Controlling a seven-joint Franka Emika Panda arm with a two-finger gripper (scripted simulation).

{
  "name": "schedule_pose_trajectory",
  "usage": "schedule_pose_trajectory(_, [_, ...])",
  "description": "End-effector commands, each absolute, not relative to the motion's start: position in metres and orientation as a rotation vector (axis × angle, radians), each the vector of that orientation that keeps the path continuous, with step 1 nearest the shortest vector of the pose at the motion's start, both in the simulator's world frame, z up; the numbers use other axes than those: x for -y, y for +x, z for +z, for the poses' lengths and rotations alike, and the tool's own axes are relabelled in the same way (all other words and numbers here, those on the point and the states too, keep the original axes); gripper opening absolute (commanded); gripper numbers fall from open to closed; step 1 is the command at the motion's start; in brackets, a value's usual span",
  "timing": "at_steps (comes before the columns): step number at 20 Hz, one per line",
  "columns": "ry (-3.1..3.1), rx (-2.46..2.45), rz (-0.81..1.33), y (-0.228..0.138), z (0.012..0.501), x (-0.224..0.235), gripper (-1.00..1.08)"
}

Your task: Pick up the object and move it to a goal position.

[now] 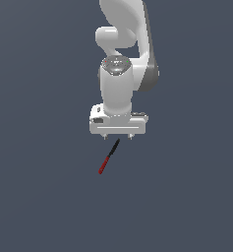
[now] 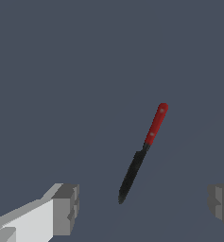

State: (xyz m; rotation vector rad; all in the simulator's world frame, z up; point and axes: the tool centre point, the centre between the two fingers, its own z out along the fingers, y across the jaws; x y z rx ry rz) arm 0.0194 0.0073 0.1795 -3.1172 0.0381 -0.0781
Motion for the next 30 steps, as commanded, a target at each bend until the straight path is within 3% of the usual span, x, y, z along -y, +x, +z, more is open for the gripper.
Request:
schedule_pose_trajectory(1, [-3.117,-0.038,-0.078,0.019,0.18,-0.007,1.0])
schedule_pose_trajectory(18, [-3.116,0.054,-0.126,0.028,0.196,-0.033,1.0])
schedule_pose_trajectory(30, [-3.106,-0.219,-0.079,0.027,0.149,-0.014,1.0])
